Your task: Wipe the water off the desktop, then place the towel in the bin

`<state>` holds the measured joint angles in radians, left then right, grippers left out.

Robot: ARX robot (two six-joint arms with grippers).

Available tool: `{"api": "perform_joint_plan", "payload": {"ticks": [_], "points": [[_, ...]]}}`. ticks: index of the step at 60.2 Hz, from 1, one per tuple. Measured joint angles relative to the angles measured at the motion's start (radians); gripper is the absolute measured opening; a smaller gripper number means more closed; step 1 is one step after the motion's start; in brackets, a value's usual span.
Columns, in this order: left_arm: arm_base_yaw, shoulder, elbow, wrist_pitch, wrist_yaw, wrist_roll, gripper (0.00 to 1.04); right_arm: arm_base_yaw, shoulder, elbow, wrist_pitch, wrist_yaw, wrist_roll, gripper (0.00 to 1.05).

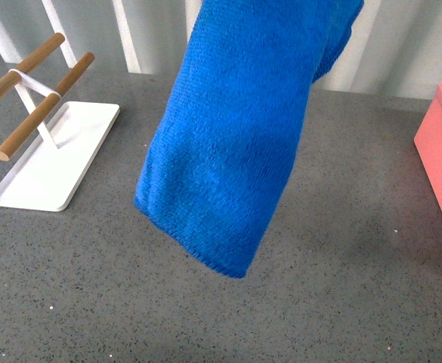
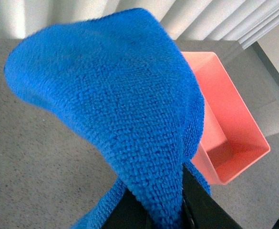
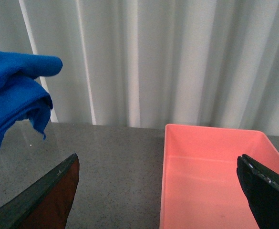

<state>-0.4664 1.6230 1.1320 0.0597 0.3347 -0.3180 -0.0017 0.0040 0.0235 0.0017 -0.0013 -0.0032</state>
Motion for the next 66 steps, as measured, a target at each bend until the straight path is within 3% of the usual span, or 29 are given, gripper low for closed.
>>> {"api": "perform_joint_plan", "payload": {"ticks": [16, 17, 20, 24, 28, 32, 49, 66], "points": [[-0.055, -0.015, -0.025, 0.020, -0.019, -0.040, 0.05, -0.001, 0.001, 0.000, -0.001, -0.007, 0.000, 0.98], [-0.055, -0.015, -0.025, 0.020, -0.021, -0.041, 0.05, -0.006, 0.006, 0.002, -0.002, -0.026, 0.001, 0.98], [-0.053, -0.015, -0.024, 0.018, -0.027, -0.042, 0.05, -0.057, 0.082, 0.010, 0.044, -0.208, 0.016, 0.98], [-0.049, -0.013, -0.015, 0.011, -0.041, -0.044, 0.05, -0.069, 0.303, 0.055, 0.225, -0.396, 0.060, 0.98], [-0.048, -0.013, -0.006, 0.011, -0.040, -0.044, 0.05, -0.030, 0.486, 0.116, 0.373, -0.447, 0.097, 0.98], [-0.042, -0.004, 0.006, 0.010, -0.035, -0.047, 0.05, 0.039, 0.658, 0.182, 0.482, -0.441, 0.126, 0.98], [-0.027, 0.047, 0.081, -0.011, -0.020, -0.055, 0.05, 0.293, 1.118, 0.231, 0.700, -0.330, 0.167, 0.98], [-0.028, 0.067, 0.134, -0.043, -0.042, -0.052, 0.05, 0.341, 1.381, 0.319, 0.861, -0.205, 0.170, 0.98]]}}
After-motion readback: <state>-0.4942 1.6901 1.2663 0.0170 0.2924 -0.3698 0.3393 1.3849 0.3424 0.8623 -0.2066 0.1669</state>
